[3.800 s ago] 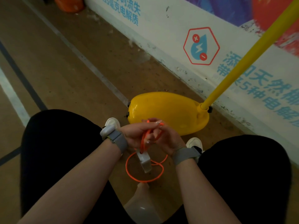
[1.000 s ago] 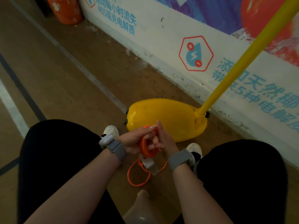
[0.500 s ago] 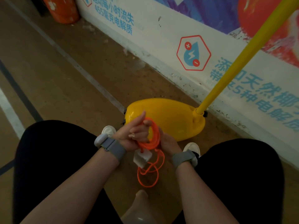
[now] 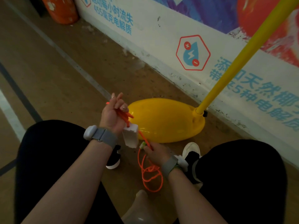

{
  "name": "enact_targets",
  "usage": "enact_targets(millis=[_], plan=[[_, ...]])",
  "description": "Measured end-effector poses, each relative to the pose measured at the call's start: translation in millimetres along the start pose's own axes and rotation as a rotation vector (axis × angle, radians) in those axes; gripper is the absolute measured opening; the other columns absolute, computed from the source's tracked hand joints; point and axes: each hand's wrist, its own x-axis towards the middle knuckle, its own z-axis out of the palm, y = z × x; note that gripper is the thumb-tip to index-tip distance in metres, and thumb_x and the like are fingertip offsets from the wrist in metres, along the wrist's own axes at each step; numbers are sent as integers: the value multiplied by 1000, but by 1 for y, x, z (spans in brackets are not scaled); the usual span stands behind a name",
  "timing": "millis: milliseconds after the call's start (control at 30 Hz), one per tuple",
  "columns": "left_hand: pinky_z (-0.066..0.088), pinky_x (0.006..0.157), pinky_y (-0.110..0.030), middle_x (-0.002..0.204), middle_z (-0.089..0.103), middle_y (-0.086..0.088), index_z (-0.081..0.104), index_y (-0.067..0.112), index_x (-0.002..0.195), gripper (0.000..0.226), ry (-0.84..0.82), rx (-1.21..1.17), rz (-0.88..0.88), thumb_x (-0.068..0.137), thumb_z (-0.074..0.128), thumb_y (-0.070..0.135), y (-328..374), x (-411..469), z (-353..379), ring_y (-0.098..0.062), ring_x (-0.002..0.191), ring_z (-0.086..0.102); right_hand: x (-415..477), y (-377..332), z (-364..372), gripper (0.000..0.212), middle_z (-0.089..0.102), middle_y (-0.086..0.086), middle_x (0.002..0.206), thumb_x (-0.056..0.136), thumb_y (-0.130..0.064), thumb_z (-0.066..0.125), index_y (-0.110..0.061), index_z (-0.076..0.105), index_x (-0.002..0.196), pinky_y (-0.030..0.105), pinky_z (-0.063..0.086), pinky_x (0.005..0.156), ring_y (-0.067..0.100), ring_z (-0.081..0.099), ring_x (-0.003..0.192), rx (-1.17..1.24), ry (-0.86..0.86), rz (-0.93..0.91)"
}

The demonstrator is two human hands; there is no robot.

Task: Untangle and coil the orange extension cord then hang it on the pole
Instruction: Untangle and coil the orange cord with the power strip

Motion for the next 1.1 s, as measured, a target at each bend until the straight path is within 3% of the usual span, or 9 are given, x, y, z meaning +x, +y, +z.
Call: enact_targets(millis=[67,167,333,400,533,667,800,1000,1100], plan=[[40,48,-17,46,43,9,58,10,91,25,159,502,223,101,43,28,-11,-2,-1,-5,44,46,-6,-19,-3,27,63,18,112,98,-30,46,-11,54,115,35,36,75,36,56,106,-40,61,-176],[39,48,-14,50,47,2,53,7,78,24,141,1174,394,99,47,18,-36,-7,-12,-2,40,48,-14,-40,-9,27,62,18,117,97,-21,47,-11,54,122,35,38,79,34,56,107,-47,32,-354],[48,80,-39,86,64,-13,61,2,106,25,-218,1691,55,98,50,23,-50,-8,-25,-25,79,60,-13,-35,-23,16,68,16,99,88,-16,56,-10,66,98,37,42,74,34,60,95,-49,148,-404],[49,80,-42,80,62,-13,63,4,89,26,-288,1669,-61,99,48,22,-49,-17,-19,-25,75,58,-13,-31,-32,10,69,11,89,84,-18,60,-14,68,90,36,44,70,29,62,86,-18,219,-370],[41,46,-23,50,48,-2,50,11,63,54,-344,1518,-377,101,29,44,-46,-33,-2,-12,41,44,-12,-23,-48,14,67,-1,82,77,-19,69,-19,63,90,28,43,65,16,62,78,46,234,-319],[35,42,-23,50,46,-7,59,-2,71,60,-549,1794,-373,93,44,52,-42,-33,1,-9,35,38,-3,-9,-52,20,61,4,78,74,-8,66,-12,56,91,30,38,62,21,56,75,18,194,-272],[36,43,-16,61,53,-10,66,-7,85,58,-576,1983,-411,88,57,51,-34,-26,-6,-7,40,43,10,11,-38,14,63,5,87,78,-15,65,-20,60,91,34,45,70,24,57,86,-137,303,-139],[30,36,-16,38,40,6,59,5,74,41,-548,1545,-667,96,51,39,-27,-31,1,-8,30,34,18,17,-37,17,68,-3,97,80,-17,60,-26,67,92,36,40,82,24,55,98,-240,607,-80],[27,36,-17,35,34,4,59,6,67,45,-663,1196,-722,98,45,35,-28,-32,-2,-8,29,29,26,28,-38,23,64,2,111,82,-17,60,-24,66,102,32,42,85,26,54,106,-139,448,-71]])
